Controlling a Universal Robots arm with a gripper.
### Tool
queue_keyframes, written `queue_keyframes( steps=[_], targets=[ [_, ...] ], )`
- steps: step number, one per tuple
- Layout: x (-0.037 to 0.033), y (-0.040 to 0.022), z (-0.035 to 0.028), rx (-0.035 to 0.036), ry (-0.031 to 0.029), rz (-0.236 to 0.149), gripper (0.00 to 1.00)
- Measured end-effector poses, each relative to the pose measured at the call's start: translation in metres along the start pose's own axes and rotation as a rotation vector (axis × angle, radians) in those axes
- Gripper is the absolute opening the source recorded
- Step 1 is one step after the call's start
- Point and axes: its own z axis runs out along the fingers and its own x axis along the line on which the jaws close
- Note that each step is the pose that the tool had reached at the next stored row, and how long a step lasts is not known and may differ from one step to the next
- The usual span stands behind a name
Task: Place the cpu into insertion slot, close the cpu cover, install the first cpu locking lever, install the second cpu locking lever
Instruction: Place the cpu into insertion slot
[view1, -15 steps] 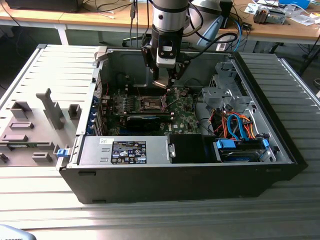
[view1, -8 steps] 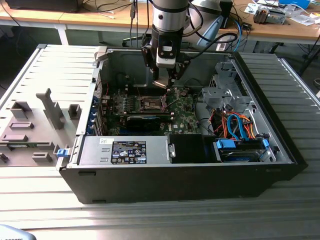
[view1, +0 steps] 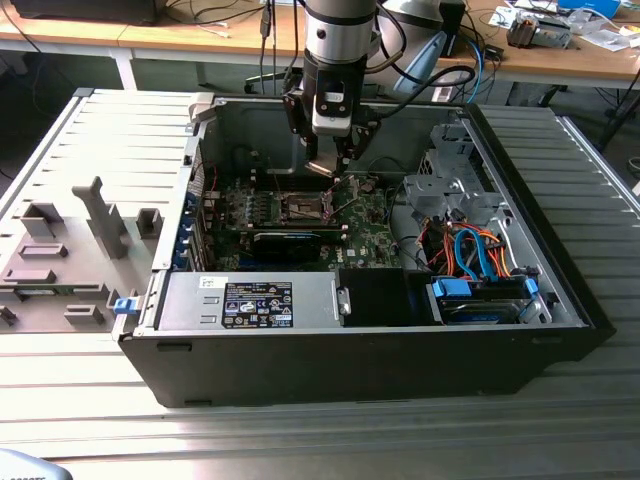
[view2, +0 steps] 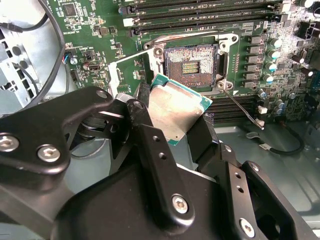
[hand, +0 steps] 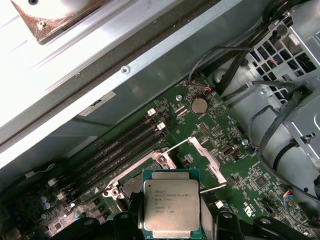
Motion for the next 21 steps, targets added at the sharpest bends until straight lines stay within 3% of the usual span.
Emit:
queue_keyframes(
  steps=[21],
  targets=[
    [0.0, 0.0, 0.0, -0.0002, -0.0007, 0.012, 0.55]
  ],
)
